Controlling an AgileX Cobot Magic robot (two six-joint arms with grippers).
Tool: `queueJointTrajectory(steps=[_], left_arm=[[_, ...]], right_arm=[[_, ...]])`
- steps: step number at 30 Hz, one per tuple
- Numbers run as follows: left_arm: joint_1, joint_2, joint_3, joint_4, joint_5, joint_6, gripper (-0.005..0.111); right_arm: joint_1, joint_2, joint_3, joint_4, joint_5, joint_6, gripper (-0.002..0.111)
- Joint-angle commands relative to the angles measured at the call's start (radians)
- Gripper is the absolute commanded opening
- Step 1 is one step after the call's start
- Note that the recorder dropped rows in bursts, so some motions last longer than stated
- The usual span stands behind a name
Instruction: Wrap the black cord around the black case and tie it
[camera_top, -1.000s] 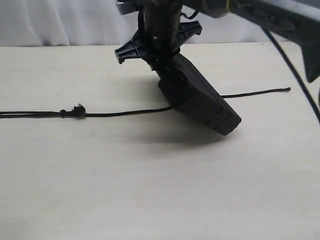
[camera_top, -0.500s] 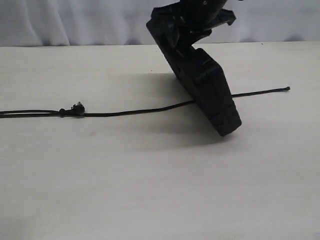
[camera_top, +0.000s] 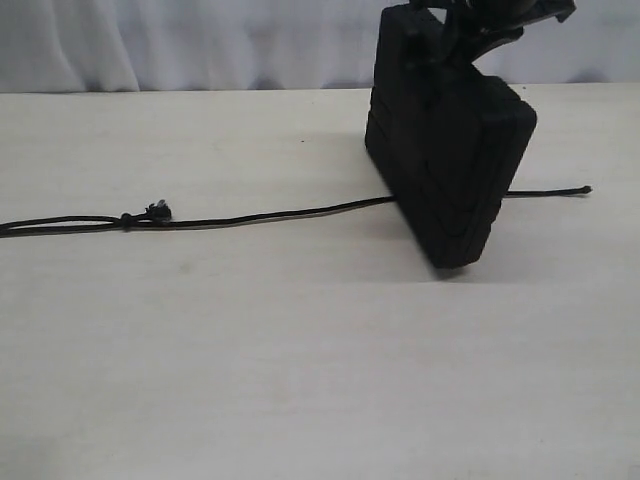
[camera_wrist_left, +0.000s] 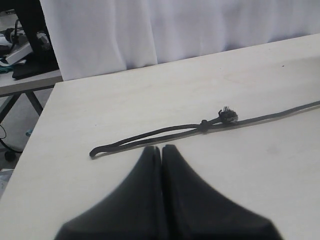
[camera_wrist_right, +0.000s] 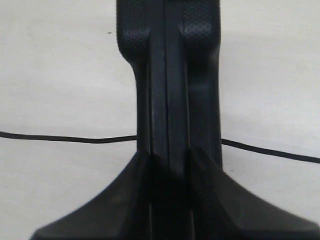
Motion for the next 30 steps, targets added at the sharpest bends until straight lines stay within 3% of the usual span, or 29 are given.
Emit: queueJointTrajectory(steps=[1, 16, 20, 24, 30], left_arm=[[0.001, -0.003, 0.002, -0.002, -0.012, 0.002, 0.000], [0.001, -0.003, 0.002, -0.002, -0.012, 0.002, 0.000], [0.001, -0.003, 0.002, -0.002, -0.012, 0.002, 0.000], [0.001, -0.003, 0.002, -0.002, -0.012, 0.002, 0.000], [0.001, -0.003, 0.002, -0.002, -0.012, 0.002, 0.000]], right_arm=[[-0.010, 0.015, 0.001, -0.060, -0.006, -0.078, 0.004], [-0.010, 0.031, 0.013, -0.068, -0.006, -0.168, 0.004], [0.010, 0.031, 0.013, -0.187, -0.006, -0.162, 0.014], [0.013, 0.031, 0.013, -0.177, -0.006, -0.168, 0.025], [0.013, 0.031, 0.013, -0.154, -0.006, -0.218, 0.024]])
